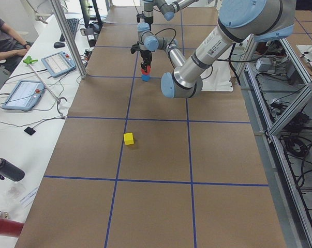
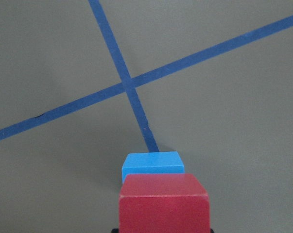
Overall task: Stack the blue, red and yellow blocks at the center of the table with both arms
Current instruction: 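Lower the red cube onto the blue cube with the left gripper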
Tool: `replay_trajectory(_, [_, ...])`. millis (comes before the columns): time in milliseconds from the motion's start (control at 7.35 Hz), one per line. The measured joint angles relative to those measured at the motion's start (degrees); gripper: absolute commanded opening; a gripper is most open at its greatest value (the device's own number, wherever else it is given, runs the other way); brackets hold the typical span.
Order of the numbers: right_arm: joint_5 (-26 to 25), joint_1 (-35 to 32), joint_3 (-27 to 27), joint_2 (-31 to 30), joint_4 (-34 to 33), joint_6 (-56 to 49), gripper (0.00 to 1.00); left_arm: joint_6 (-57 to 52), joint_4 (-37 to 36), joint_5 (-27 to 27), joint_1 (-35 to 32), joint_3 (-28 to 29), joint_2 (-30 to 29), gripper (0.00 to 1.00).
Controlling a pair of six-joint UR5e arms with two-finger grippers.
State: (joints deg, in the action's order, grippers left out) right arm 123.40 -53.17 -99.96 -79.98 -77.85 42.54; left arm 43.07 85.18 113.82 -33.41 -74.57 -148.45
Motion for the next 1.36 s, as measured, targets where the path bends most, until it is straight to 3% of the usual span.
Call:
replay_trajectory(816, [-0.08,0.06,-0.23,0.06,0.02,0.08,1.00,0.01,0.68,-0.39,-0.14,0.34,0.07,0.00])
replay_trajectory(952, [-0.09,0.07,-0.19,0.10,0.05,0.09,1.00,0.03,0.89,-0.64,-0.16,0.49,0.08,0.07])
replay_trajectory(1088, [-0.09,0.08,-0.13,0.14,0.04,0.09,1.00,0.03,0.98,-0.77,-0.15,0.63,0.07,0.25])
replay_trajectory(1224, [-0.09,0.09,-0.10,0.16,0.01,0.09,1.00,0.12,1.02,-0.81,-0.12,0.74,0.04,0.79])
replay_trajectory(1360, [-0.09,0.09,-0.08,0.17,-0.01,0.09,1.00,0.29,1.04,-0.85,-0.08,0.79,0.01,0.99])
